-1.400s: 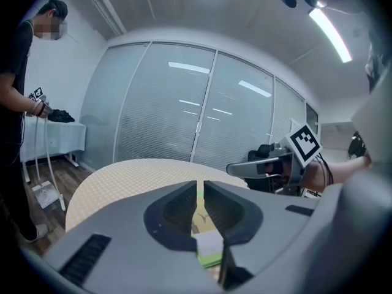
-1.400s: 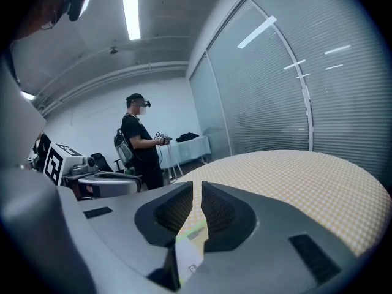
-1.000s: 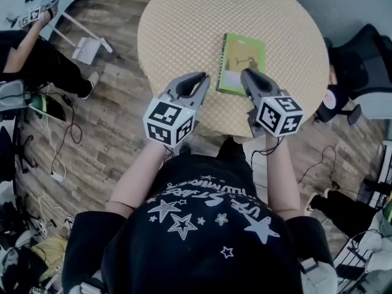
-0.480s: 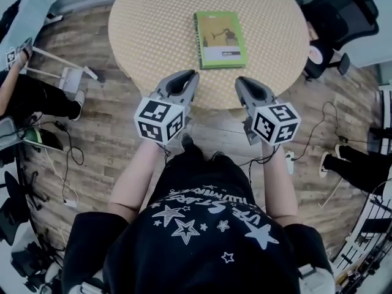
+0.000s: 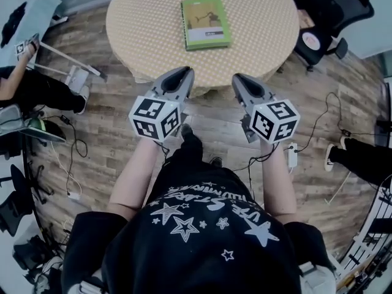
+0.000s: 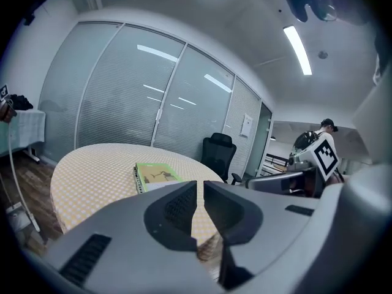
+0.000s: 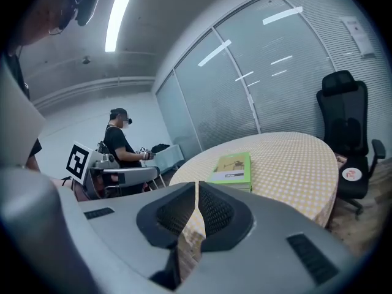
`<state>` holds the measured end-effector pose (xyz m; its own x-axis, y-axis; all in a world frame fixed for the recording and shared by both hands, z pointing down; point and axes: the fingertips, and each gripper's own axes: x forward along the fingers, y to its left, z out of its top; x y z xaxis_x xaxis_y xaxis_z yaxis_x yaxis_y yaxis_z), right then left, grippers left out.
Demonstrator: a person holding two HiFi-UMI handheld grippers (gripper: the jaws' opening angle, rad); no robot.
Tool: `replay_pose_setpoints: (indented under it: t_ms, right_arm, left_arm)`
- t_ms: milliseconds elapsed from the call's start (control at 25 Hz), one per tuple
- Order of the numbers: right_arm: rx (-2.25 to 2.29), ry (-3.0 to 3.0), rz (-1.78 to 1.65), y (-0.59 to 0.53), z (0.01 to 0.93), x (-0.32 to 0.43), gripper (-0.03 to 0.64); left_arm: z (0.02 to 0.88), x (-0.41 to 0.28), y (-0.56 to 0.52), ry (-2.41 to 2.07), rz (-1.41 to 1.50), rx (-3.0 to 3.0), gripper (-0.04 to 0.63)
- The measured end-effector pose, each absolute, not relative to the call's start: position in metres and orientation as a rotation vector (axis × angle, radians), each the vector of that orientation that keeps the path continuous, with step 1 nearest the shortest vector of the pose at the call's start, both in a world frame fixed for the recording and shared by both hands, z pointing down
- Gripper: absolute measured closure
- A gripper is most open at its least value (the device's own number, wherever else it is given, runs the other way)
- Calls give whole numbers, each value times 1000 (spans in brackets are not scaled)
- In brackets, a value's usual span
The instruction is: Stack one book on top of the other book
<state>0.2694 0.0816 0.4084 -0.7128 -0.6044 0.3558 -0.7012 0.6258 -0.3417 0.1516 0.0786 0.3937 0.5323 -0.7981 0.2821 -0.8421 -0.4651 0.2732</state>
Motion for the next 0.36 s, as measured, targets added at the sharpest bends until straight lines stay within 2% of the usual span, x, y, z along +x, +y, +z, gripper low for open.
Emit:
replay_pose_setpoints:
  t_ms: [360]
  right_arm:
    - [1035, -2697, 656, 144, 385, 328, 581]
  left_arm:
    - [367, 221, 142, -1384, 162, 2444, 557]
